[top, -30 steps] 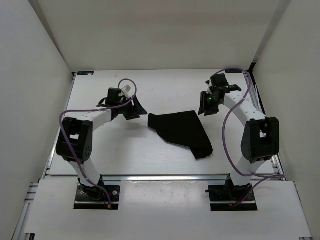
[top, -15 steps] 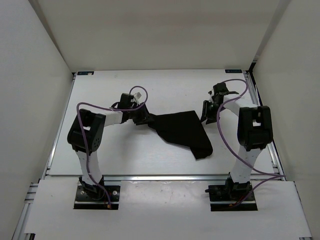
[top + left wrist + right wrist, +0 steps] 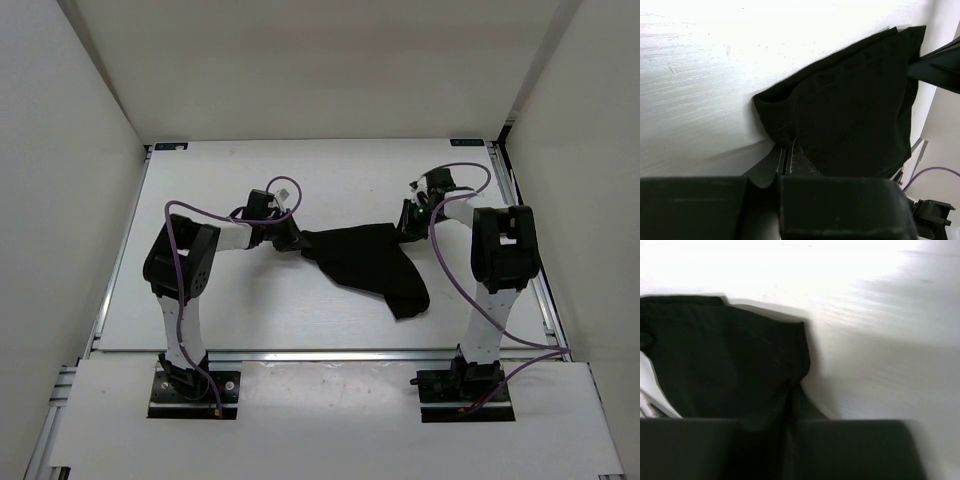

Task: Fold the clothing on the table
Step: Flatten the skirt out

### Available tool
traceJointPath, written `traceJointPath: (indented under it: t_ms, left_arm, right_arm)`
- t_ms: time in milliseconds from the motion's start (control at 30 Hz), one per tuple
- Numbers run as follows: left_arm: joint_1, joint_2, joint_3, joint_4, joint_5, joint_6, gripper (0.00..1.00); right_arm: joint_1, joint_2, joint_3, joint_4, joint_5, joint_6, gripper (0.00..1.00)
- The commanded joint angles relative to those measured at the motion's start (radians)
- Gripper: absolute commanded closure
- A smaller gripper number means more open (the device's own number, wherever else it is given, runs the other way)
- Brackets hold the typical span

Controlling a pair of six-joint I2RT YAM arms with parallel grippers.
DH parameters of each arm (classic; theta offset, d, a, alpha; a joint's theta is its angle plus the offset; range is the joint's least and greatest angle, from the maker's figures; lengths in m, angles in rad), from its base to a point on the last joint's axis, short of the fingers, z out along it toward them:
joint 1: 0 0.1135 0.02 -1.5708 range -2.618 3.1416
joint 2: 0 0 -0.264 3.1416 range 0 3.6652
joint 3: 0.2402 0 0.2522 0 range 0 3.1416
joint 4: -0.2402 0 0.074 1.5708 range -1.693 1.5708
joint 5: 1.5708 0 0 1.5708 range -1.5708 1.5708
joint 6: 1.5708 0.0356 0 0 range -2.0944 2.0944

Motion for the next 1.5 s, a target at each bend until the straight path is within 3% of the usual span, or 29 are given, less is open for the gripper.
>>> traceJointPath:
  t_ms: [0,133,267,467,533,733,867,1000,1200,1333,1400,1433,1467]
  left_arm:
    - [0.006,-0.032,-0.013,-0.02,0.014,0.002,1.0]
    - [0.036,-0.091,0.031,-0.054,0.102,0.013,1.0]
    - [0.067,-0.187,0.215,-0.176,0.157,0.046,1.0]
    - [0.098,-0.282,0.415,-0.195,0.248,0.01,1.0]
    - [0.105,-0.319,0.386,-0.157,0.292,-0.027,1.0]
    - [0.122,-0.513,0.078,0.084,0.427,-0.194,1.0]
    - [0.108,-0.668,-0.001,0.114,0.475,-0.234,1.0]
    - [0.085,-0.782,-0.042,0.059,0.441,-0.216,1.0]
    - [0.128,-0.75,-0.021,-0.199,0.257,-0.047,1.0]
    - [0.127,-0.627,-0.105,-0.127,0.205,-0.058,1.0]
    - [0.113,-0.533,-0.149,-0.043,0.159,-0.058,0.94]
    - [0.104,-0.506,-0.153,0.001,0.137,-0.059,0.86]
    - [0.092,-0.45,-0.148,0.023,0.114,-0.062,0.71]
  right_arm:
    - [0.021,0.017,-0.01,0.063,-0.105,0.028,1.0]
    - [0.042,-0.122,-0.015,0.073,-0.035,0.012,1.0]
    - [0.057,-0.309,0.169,-0.051,0.123,-0.058,1.0]
    - [0.073,-0.429,0.31,-0.091,0.179,-0.051,1.0]
    - [0.096,-0.484,0.292,-0.08,0.188,-0.048,1.0]
    - [0.206,-0.666,0.101,-0.12,0.2,-0.058,1.0]
    - [0.378,-0.876,-0.007,-0.123,0.268,-0.04,1.0]
    - [0.426,-1.02,-0.085,-0.129,0.351,0.026,1.0]
    - [0.149,-0.96,-0.154,-0.103,0.141,0.003,1.0]
    - [0.045,-0.805,-0.213,0.009,0.104,0.011,0.99]
    - [0.024,-0.721,-0.23,0.091,0.046,0.009,0.94]
    - [0.018,-0.66,-0.225,0.105,0.033,0.015,0.92]
    - [0.012,-0.589,-0.219,0.136,0.018,0.011,0.86]
